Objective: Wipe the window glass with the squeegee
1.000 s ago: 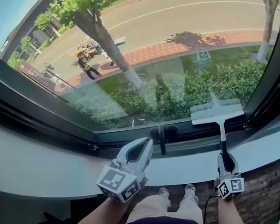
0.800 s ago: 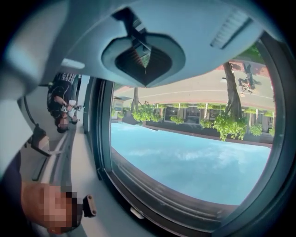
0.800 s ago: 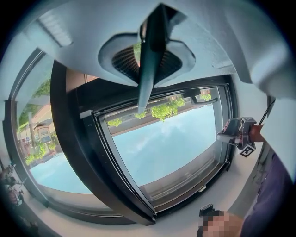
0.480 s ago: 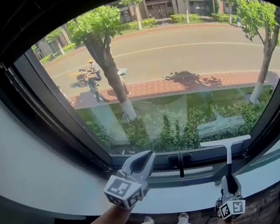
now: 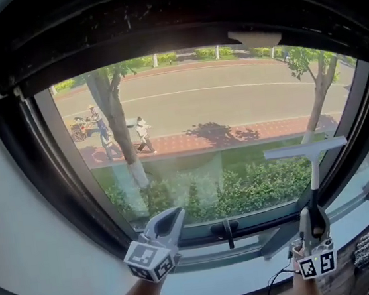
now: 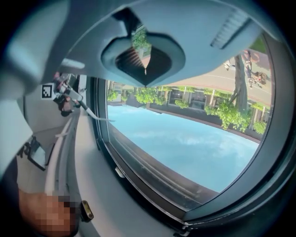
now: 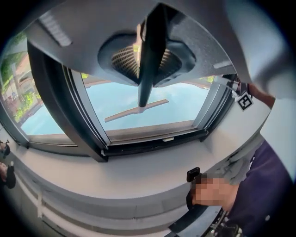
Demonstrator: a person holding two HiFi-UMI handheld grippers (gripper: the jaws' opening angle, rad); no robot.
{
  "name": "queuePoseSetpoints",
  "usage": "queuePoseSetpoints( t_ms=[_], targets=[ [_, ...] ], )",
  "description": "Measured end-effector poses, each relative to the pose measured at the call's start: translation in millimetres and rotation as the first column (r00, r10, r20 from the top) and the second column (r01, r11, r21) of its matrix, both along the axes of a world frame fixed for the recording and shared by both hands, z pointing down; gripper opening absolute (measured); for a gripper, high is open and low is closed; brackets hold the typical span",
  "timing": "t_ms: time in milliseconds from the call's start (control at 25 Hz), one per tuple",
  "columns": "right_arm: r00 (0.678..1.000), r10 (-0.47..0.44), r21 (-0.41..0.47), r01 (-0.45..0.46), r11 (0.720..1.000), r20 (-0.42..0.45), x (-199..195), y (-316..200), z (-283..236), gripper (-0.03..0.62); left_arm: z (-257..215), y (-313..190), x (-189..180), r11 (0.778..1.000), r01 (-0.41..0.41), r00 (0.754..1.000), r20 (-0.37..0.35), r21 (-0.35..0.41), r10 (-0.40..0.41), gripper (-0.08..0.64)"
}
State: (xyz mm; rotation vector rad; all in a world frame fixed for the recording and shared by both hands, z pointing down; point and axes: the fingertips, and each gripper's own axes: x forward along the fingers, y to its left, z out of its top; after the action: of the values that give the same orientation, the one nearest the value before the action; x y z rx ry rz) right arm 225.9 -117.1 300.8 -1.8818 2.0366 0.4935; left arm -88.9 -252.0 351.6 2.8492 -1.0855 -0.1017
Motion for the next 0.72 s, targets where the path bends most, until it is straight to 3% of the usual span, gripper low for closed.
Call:
queuePoseSetpoints(
  t_ms=[120,320,720],
  targets=[
    [0.999,-0.042,0.079,0.042,0.996,-0.005,-4.4,-14.6,-47.2,0.101,-3.5,2.4,-2.9,1.000,-0.021,1.000,0.019,0.005,0.021,0.005],
    [0.999,-0.038,0.233,0.035,0.972,0.009,17.4,-22.8,-129.8,0.101,-34.9,-5.8,22.0,0.992,-0.094,0.995,-0.006,0.087,0.095,0.005],
    [0.997,-0.070,0.318,0.052,0.947,0.045,29.5,-68.2,-207.5,0.101,-84.1,-15.4,24.3,0.975,-0.117,0.993,0.003,0.187,0.118,0.005]
  ],
)
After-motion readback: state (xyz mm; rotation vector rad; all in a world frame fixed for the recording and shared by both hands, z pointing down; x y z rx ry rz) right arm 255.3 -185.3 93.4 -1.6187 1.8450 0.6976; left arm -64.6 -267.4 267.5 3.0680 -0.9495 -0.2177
